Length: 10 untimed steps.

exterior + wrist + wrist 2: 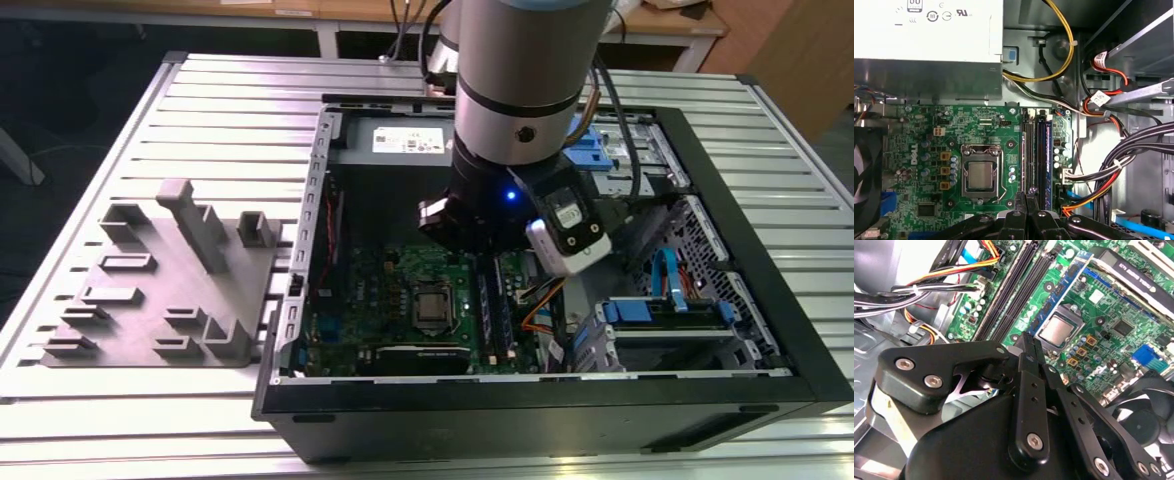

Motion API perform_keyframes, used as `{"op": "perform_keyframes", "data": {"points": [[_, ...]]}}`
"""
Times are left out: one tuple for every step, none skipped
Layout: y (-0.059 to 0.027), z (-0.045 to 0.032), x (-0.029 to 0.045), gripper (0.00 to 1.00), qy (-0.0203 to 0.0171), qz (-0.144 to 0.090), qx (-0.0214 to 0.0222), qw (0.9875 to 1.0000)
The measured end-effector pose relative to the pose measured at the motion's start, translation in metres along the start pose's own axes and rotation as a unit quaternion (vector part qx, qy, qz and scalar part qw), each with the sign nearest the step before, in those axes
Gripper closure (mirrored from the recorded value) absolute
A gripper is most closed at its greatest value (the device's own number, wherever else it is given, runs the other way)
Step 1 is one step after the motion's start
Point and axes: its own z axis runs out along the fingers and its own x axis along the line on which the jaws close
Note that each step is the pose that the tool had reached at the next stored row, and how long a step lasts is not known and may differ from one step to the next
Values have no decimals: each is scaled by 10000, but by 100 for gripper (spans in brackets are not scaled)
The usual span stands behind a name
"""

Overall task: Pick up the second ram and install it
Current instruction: 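Insert the second ram into the second slot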

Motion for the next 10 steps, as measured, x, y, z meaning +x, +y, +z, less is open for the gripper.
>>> {"op": "perform_keyframes", "data": {"points": [[0,3,-10,92,0,-4,-1,10000],[0,6,-23,92,0,-5,-1,10000],[0,7,-41,92,0,-5,0,10000],[0,9,-57,92,1,-6,0,10000],[0,11,-68,92,1,-7,0,10000],[0,14,-78,92,1,-8,0,10000],[0,17,-86,92,1,-11,1,10000],[0,22,-94,92,1,-15,1,10000],[-1,26,-101,92,2,-18,0,10000],[-1,30,-107,92,2,-20,0,10000]]}}
